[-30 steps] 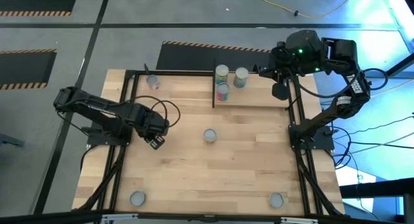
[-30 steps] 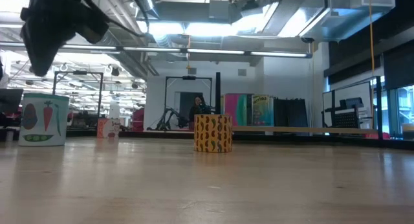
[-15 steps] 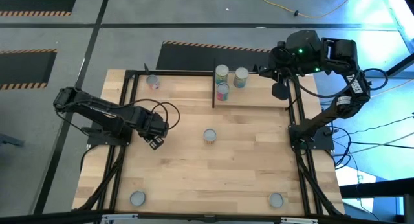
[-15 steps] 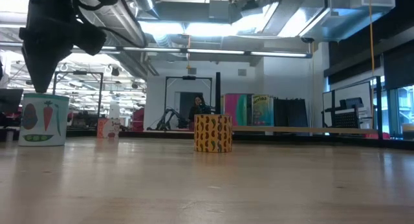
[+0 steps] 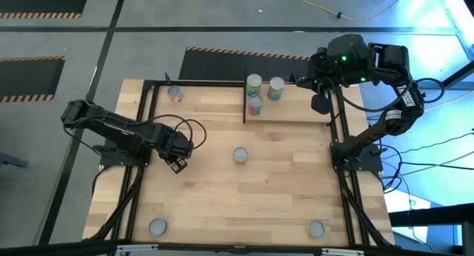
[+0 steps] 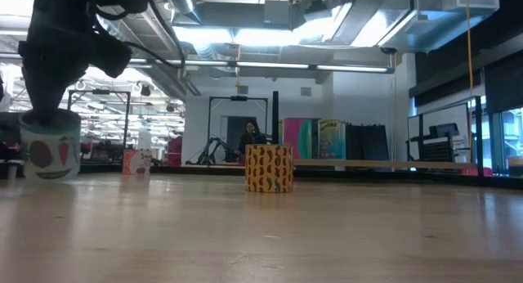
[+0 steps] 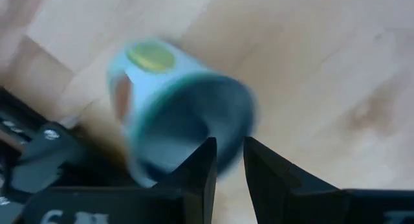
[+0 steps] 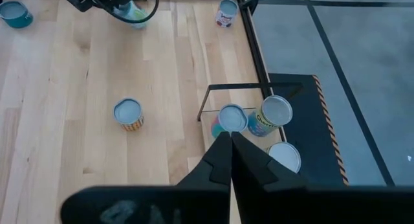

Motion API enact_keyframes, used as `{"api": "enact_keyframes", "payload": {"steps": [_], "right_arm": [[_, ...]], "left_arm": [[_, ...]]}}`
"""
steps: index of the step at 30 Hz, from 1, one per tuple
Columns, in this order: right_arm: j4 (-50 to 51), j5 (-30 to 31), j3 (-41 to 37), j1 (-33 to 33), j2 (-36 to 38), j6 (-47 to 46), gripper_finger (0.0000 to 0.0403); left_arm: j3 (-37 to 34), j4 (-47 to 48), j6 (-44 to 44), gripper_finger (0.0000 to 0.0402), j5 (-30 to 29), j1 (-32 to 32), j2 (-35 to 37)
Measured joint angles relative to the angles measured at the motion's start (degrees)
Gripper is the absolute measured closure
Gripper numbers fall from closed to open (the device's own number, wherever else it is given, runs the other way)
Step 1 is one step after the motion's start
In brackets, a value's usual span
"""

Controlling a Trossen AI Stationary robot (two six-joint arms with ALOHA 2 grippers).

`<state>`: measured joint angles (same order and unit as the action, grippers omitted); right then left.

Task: Pick and place cans onto a shelf
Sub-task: Put the canned mixed vegetables on the shelf

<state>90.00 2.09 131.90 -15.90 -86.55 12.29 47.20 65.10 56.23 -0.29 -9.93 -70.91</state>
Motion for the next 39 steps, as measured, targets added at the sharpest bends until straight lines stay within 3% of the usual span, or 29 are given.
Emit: {"api": "enact_keyframes", "payload": {"steps": [31, 39], "right_arm": [[-0.18, -0.20, 0.00, 0.00, -0.02, 0.00, 0.0397], [-0.18, -0.17, 0.00, 0.00, -0.02, 0.00, 0.0397]], "left_arm": [[0.00, 1.23, 0.20, 0.0331, 1.48, 0.04, -0.07], [-2.84, 1.13, 0.85, 0.0390, 4.27, 0.08, 0.26]]}}
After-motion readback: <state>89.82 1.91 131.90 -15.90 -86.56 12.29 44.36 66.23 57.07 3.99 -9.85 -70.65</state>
